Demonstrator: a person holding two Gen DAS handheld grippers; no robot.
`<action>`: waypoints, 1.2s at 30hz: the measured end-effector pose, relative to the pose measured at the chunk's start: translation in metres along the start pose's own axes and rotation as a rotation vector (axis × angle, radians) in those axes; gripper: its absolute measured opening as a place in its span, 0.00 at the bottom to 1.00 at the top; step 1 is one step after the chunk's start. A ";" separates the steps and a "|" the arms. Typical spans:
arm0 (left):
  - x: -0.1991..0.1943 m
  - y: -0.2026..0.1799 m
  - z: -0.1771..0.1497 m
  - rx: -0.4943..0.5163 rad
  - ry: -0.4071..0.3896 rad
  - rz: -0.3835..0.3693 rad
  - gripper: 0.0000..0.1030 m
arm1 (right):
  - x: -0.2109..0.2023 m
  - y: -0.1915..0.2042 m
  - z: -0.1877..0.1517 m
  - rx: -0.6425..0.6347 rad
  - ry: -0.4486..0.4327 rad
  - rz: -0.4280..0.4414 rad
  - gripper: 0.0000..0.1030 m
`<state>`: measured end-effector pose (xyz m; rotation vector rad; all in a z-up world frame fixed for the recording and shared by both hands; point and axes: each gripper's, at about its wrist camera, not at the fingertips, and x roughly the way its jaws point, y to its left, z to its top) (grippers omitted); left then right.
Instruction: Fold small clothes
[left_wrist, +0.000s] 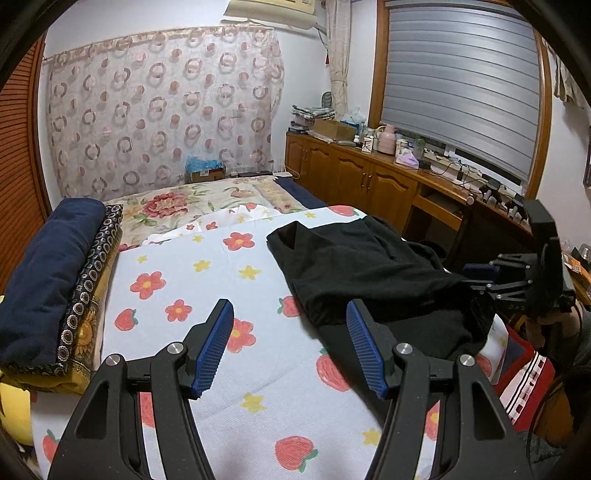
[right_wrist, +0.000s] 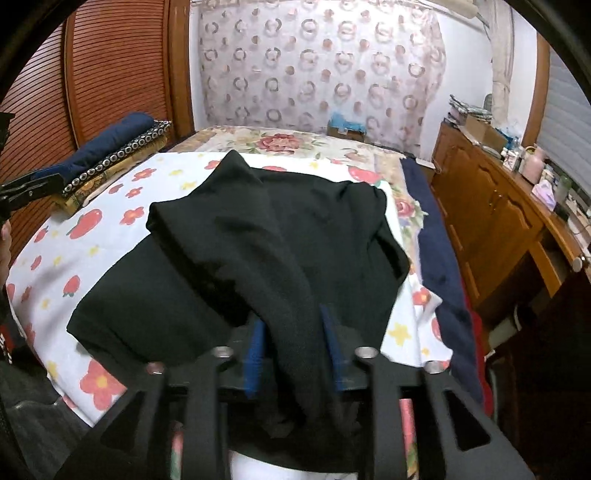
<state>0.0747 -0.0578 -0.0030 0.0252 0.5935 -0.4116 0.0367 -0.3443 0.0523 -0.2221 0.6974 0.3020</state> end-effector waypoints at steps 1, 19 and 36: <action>0.000 0.000 0.000 -0.001 0.000 0.000 0.63 | -0.007 0.003 0.000 -0.002 -0.013 0.001 0.45; -0.001 0.015 -0.008 -0.038 0.001 0.029 0.63 | 0.070 0.094 0.066 -0.191 0.008 0.219 0.49; 0.003 0.017 -0.016 -0.047 0.019 0.019 0.63 | 0.136 0.105 0.088 -0.193 0.158 0.317 0.21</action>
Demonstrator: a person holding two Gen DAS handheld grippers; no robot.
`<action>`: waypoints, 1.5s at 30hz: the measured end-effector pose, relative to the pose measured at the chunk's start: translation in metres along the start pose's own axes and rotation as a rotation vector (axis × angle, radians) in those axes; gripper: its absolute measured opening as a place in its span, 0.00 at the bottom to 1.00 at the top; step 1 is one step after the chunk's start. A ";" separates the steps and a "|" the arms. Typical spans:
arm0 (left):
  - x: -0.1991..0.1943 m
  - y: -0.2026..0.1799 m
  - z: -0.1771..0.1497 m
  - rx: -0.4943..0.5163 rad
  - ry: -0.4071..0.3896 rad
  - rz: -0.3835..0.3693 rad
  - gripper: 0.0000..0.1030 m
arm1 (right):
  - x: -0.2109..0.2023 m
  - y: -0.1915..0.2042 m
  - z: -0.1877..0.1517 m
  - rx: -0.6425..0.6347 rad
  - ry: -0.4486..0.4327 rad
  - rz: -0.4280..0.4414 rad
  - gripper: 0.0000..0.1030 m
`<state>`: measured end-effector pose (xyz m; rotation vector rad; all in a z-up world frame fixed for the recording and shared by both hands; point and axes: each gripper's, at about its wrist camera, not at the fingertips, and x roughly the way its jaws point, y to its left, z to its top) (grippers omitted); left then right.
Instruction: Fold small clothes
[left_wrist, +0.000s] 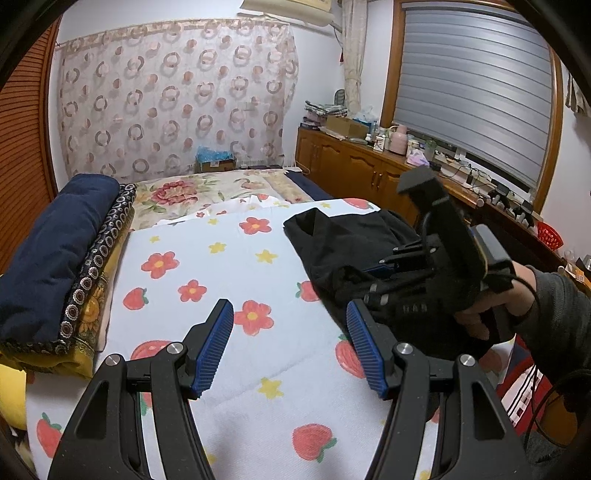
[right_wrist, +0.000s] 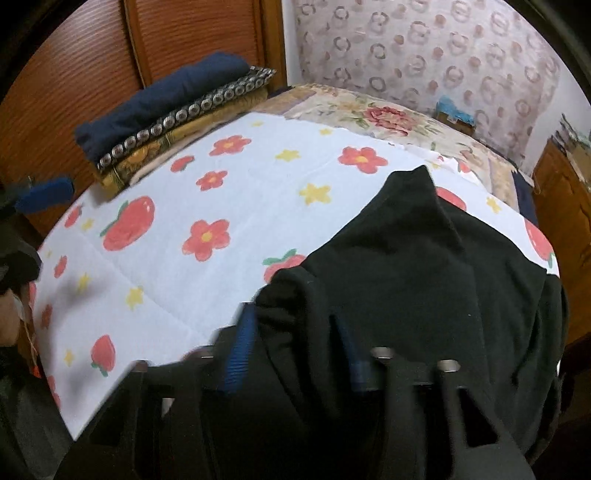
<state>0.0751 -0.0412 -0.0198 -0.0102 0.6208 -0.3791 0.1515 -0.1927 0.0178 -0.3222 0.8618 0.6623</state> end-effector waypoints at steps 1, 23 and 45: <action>0.001 -0.001 0.000 0.001 0.002 0.000 0.63 | -0.002 -0.002 0.000 0.006 -0.014 -0.010 0.11; 0.019 -0.021 -0.007 0.038 0.057 -0.034 0.63 | -0.058 -0.177 -0.019 0.396 -0.062 -0.406 0.28; 0.044 -0.073 -0.023 0.102 0.146 -0.127 0.63 | -0.116 -0.029 -0.152 0.222 -0.100 -0.273 0.53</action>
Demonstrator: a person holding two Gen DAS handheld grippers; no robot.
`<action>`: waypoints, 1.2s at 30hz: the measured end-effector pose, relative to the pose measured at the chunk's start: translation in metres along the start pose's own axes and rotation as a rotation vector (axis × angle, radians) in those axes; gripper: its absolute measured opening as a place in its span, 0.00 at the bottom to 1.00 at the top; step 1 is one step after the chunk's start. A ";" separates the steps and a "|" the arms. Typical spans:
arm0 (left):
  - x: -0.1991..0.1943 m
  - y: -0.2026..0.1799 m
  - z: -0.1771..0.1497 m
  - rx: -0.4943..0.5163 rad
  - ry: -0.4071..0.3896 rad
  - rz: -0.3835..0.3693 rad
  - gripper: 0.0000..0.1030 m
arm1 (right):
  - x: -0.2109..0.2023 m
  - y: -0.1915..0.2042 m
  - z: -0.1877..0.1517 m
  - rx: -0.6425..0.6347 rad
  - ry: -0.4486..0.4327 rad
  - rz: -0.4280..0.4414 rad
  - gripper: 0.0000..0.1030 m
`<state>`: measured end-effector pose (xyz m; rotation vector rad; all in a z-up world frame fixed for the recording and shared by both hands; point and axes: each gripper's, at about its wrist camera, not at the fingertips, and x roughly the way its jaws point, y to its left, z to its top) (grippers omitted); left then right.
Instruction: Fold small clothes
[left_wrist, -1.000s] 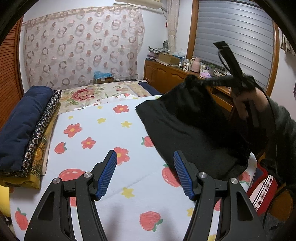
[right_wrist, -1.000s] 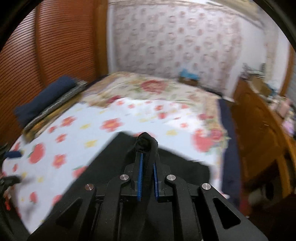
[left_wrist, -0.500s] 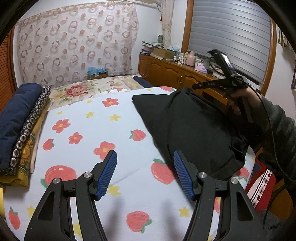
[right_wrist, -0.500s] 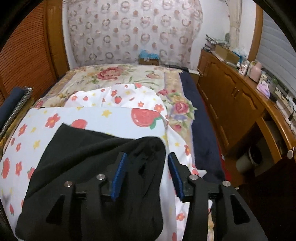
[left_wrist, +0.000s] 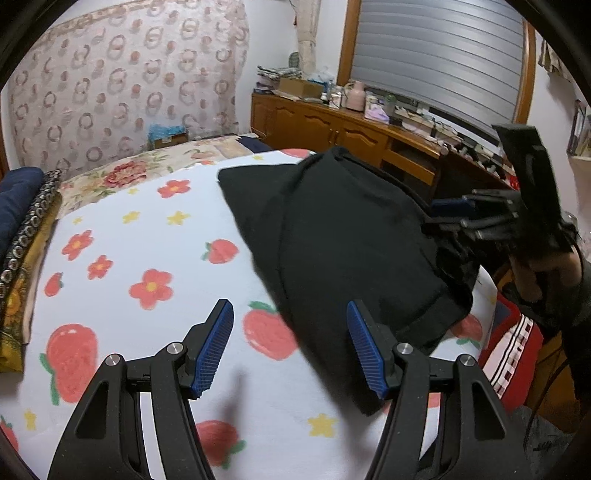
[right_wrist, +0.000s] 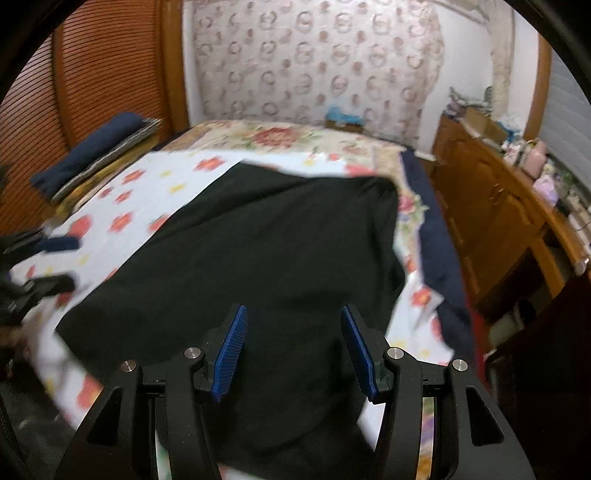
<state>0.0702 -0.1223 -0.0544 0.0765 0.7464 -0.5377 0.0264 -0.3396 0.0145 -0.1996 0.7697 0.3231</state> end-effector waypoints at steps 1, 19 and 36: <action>0.002 -0.003 -0.001 0.004 0.010 -0.007 0.63 | -0.001 0.001 -0.004 -0.001 0.004 0.005 0.53; 0.015 -0.016 -0.011 0.008 0.065 -0.031 0.63 | -0.014 -0.001 -0.010 -0.022 0.091 0.006 0.08; 0.008 -0.026 -0.009 0.028 0.061 -0.046 0.63 | -0.051 0.011 -0.013 -0.050 0.111 -0.110 0.43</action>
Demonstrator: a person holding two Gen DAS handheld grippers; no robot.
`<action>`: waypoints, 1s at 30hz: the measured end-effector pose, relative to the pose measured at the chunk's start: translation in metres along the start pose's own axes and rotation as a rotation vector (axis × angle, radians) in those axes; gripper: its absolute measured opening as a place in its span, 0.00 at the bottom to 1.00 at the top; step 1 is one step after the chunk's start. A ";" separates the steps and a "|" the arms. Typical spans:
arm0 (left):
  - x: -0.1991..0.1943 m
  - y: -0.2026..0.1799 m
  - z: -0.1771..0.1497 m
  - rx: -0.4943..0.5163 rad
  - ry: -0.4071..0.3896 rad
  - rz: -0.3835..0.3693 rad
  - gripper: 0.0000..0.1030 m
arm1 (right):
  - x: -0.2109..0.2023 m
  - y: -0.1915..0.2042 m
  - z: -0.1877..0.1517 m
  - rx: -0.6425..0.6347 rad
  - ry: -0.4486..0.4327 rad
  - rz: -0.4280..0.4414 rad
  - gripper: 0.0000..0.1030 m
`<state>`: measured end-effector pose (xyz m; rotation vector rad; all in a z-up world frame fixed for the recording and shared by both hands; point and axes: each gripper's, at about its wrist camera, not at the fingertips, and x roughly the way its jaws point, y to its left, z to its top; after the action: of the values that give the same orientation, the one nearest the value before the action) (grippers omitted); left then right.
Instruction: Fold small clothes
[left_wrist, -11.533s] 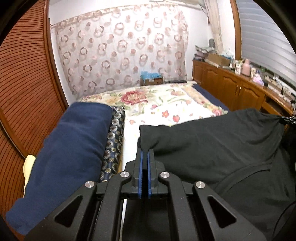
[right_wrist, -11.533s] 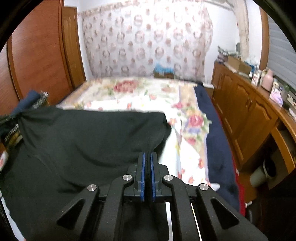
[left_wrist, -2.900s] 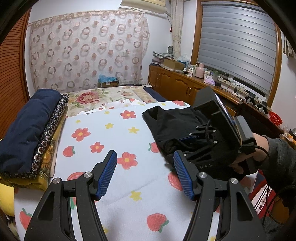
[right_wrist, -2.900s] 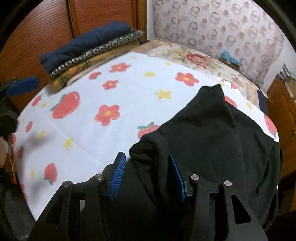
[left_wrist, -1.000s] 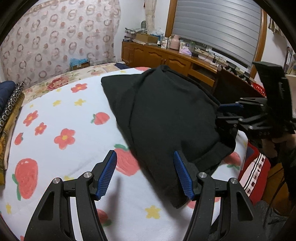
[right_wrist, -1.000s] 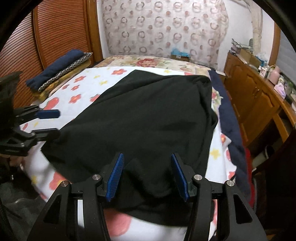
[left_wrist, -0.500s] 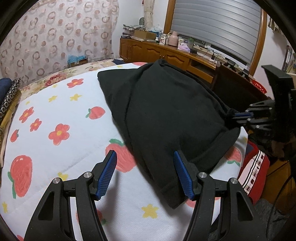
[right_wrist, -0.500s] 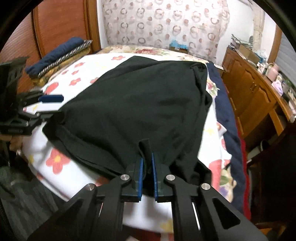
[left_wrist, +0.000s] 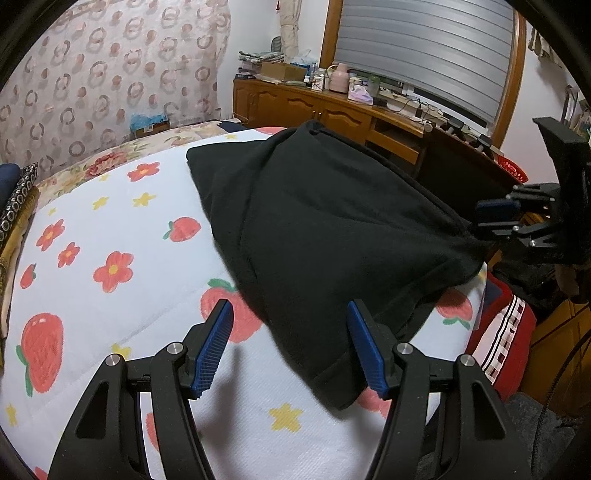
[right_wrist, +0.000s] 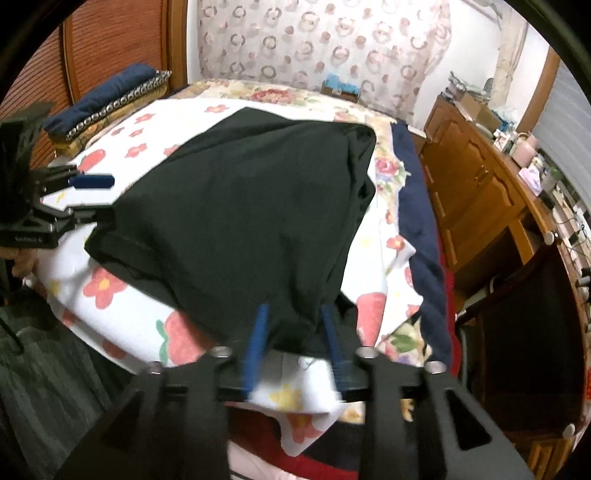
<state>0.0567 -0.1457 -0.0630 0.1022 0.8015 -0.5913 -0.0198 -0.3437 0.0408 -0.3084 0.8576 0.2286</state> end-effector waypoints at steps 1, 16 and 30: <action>0.000 0.000 0.000 0.001 -0.002 0.000 0.63 | -0.001 -0.002 -0.003 0.011 -0.009 -0.001 0.44; 0.005 -0.003 0.000 0.001 0.018 0.006 0.63 | 0.044 -0.020 -0.021 0.119 -0.043 0.006 0.50; 0.016 -0.001 -0.004 -0.032 0.058 -0.051 0.42 | 0.055 -0.036 -0.028 0.165 -0.029 0.111 0.51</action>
<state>0.0619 -0.1526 -0.0769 0.0698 0.8712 -0.6255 0.0072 -0.3833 -0.0122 -0.1032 0.8598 0.2633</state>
